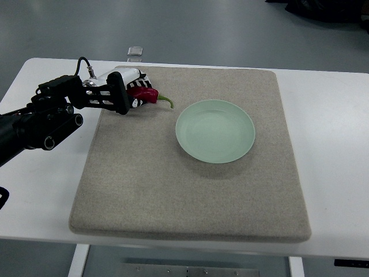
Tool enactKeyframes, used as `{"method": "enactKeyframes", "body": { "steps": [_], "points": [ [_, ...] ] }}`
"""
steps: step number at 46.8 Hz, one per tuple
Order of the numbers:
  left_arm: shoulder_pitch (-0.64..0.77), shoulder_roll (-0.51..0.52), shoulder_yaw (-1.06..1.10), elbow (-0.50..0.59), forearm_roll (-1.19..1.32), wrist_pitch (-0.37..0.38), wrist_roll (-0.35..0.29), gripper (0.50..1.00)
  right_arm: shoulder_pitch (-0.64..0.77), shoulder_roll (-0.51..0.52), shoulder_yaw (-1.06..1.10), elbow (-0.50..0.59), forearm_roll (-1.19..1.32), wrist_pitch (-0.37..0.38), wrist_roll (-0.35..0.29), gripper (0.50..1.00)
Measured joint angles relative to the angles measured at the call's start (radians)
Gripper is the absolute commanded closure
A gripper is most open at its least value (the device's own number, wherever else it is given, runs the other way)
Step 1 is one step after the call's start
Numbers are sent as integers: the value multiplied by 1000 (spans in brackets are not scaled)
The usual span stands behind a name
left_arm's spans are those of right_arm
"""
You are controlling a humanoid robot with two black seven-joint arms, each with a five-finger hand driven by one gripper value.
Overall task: Place red pepper on plate with left hand
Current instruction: 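Carry the pepper with the left hand over the pale green plate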
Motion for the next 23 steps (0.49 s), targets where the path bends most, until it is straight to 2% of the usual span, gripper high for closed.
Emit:
{"method": "enactKeyframes", "body": {
  "steps": [9, 23],
  "points": [
    [0, 0, -12, -19, -9, 18, 0, 1000, 0, 0, 0, 0, 0, 0, 0, 568],
    [-26, -8, -14, -110, -8, 32, -6, 1000, -1, 0, 0, 0, 0, 0, 0, 568]
  ]
}}
